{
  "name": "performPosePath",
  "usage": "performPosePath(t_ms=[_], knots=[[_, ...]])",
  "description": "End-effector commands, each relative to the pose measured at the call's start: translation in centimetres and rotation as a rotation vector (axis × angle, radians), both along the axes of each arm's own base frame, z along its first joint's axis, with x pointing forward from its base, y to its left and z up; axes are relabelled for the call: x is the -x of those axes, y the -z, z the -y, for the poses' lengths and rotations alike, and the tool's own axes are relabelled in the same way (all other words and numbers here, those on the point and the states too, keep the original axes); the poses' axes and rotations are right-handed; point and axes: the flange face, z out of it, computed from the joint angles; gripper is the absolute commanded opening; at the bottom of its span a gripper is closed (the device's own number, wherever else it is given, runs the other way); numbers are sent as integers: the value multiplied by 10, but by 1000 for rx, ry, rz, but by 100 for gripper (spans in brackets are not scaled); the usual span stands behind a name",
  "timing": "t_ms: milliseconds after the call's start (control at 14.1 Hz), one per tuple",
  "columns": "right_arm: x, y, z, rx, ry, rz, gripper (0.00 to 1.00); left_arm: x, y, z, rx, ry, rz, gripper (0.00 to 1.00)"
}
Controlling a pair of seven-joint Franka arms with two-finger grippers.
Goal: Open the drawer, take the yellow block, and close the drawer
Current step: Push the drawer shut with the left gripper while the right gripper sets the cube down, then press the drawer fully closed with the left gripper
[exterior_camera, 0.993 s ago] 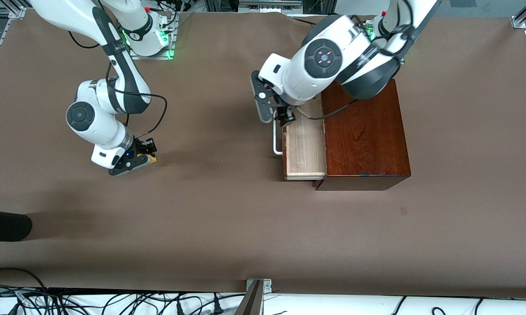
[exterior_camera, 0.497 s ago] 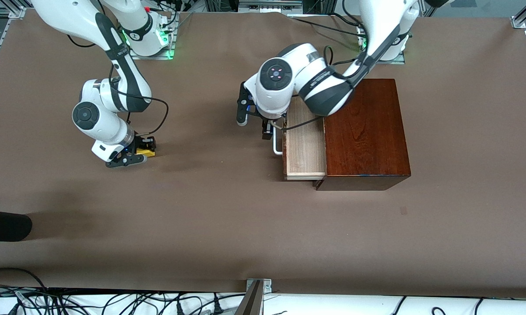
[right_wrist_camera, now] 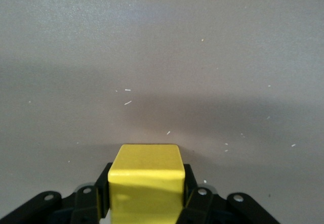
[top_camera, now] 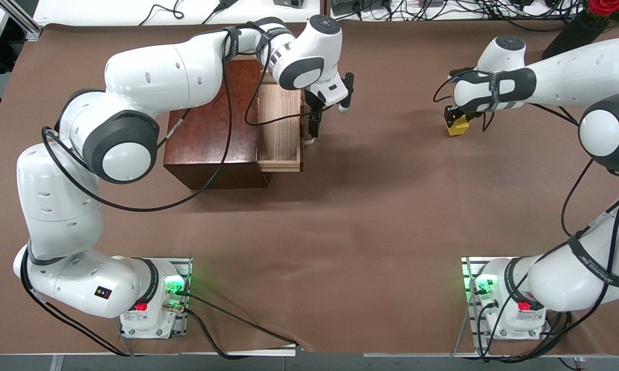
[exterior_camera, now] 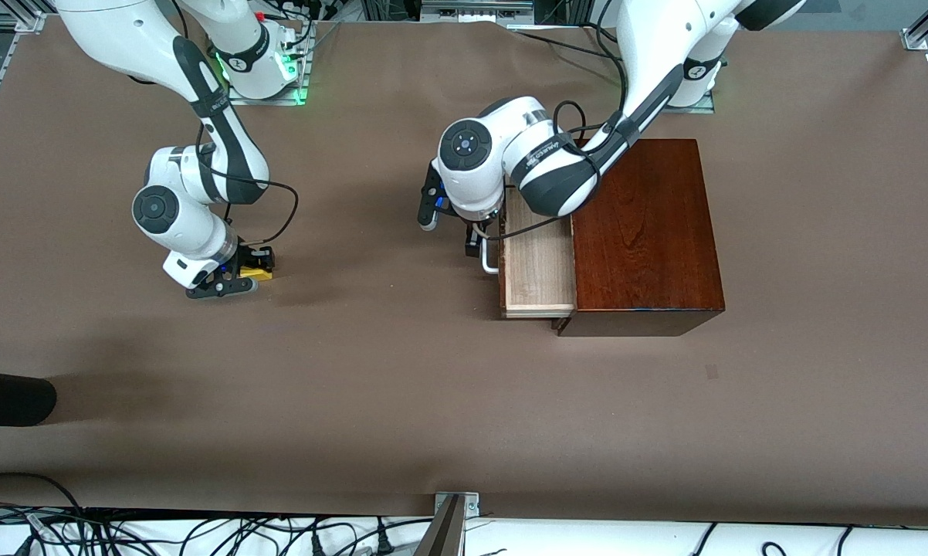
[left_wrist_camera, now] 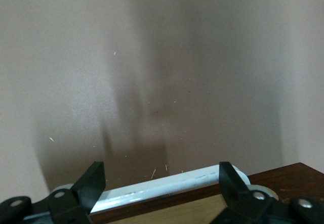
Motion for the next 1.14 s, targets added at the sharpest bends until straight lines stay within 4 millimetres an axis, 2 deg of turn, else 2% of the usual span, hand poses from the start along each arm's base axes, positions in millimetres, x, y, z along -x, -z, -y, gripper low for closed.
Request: performPosePath(t_ms=[0,142,284,497,639,922,1064], knots=[[-6,-11,2,8,-8,35,100,-8,9,-22,-49,13,-9,100],[-10,-37,0,14,-34,52,100,-9,8,-35,-102,-6,-40,100],[-23,-77,-4,13,-38,24,100,-13,1,-46,-138,-19,-56,100],[-50,-156,-11,7,-43,7,100,-19,2,-63,-176,-48,-86,100],[-61,-211,-15,1,-58,26,100,-28,1,-77,-191,-71,-100,100],[-72,-325,-21,-25,-102,43,100,-23,-9,-85,-243,-73,-127,100],[-68,-365,-22,-27,-102,34,100,-22,-14,-87,-254,-74,-127,100]])
